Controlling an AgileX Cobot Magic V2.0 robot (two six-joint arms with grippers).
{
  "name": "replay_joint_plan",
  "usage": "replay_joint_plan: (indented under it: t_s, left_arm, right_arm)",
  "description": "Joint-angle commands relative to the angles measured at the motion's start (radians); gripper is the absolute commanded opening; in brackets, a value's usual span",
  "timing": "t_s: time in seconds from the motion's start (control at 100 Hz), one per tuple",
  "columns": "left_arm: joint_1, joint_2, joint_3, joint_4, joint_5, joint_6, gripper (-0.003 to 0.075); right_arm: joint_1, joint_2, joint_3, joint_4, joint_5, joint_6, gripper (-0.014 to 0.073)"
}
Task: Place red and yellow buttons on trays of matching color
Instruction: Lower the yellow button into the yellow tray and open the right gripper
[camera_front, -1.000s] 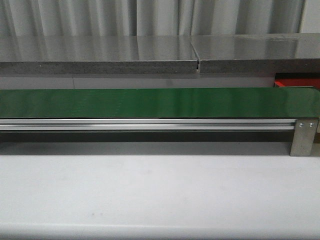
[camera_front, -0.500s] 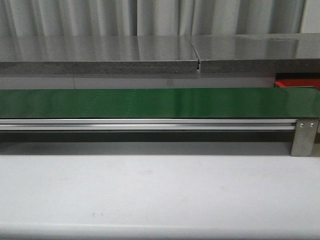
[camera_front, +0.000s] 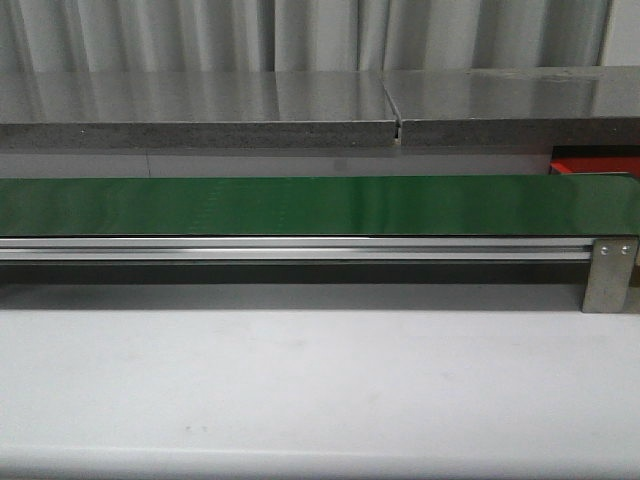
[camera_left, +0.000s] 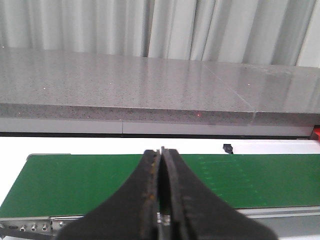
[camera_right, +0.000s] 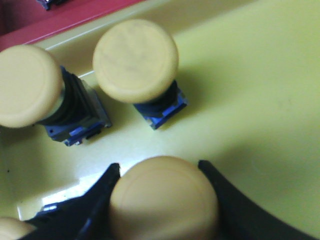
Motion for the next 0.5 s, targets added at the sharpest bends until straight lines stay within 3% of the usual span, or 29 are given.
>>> replay_joint_plan:
  t_s: [0.0, 0.31, 0.49]
  left_arm:
    - [-0.006, 0.008, -0.026, -0.014, -0.071, -0.005, -0.002]
    - [-0.006, 0.008, -0.026, -0.014, -0.071, -0.005, -0.002]
    - [-0.006, 0.008, -0.026, -0.014, -0.071, -0.005, -0.002]
  right_arm:
    - [0.005, -0.024, -0.031, 0.02, -0.051, -0.007, -0.0009]
    - [0.005, -0.02, -0.031, 0.019, -0.051, -0.014, 0.0002]
    - [0.005, -0.02, -0.031, 0.019, -0.022, -0.014, 0.0162]
